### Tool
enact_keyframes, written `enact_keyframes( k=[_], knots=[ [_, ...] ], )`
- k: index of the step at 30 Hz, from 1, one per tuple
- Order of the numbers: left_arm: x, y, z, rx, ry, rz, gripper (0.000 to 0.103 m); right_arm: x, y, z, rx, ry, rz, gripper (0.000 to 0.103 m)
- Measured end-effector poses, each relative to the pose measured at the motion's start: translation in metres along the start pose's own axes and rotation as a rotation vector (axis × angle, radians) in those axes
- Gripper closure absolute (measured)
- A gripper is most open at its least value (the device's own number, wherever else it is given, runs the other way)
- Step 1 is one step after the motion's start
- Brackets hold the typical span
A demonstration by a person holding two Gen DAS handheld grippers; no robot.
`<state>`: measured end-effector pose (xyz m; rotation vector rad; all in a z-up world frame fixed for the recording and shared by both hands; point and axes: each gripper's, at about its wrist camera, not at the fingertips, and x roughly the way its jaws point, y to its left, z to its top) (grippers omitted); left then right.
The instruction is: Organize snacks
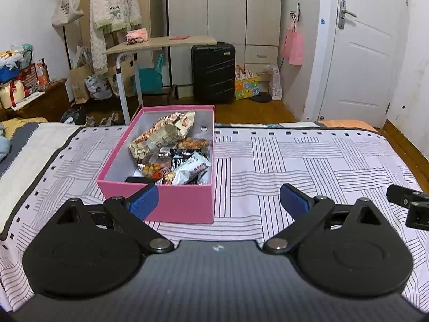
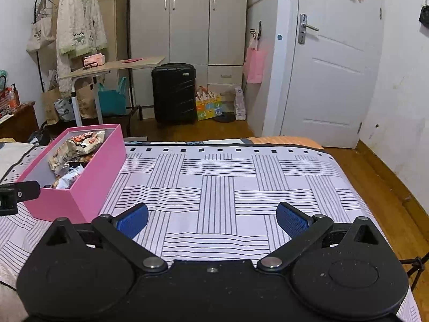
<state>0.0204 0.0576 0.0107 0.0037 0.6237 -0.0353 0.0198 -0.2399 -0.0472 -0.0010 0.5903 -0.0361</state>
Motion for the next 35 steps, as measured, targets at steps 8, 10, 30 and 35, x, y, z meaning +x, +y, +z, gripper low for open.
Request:
enact_keyframes(
  k=[8,10,30,35],
  knots=[
    [0.004,-0.004,-0.010,0.023,-0.021,0.044,0.005,-0.002,-0.001,-0.004,-0.010,-0.021,-0.032,0.000],
    [0.004,-0.005,-0.010,0.025,-0.028,0.049,0.005,-0.001,-0.001,-0.004,-0.010,-0.022,-0.037,0.000],
    [0.002,-0.003,-0.012,0.022,-0.042,0.075,0.003,0.001,-0.003,-0.009,0.008,0.013,-0.033,0.000],
    [0.002,-0.002,-0.012,0.028,-0.049,0.088,0.002,0.001,-0.003,-0.009,0.004,0.017,-0.032,0.000]
  ],
)
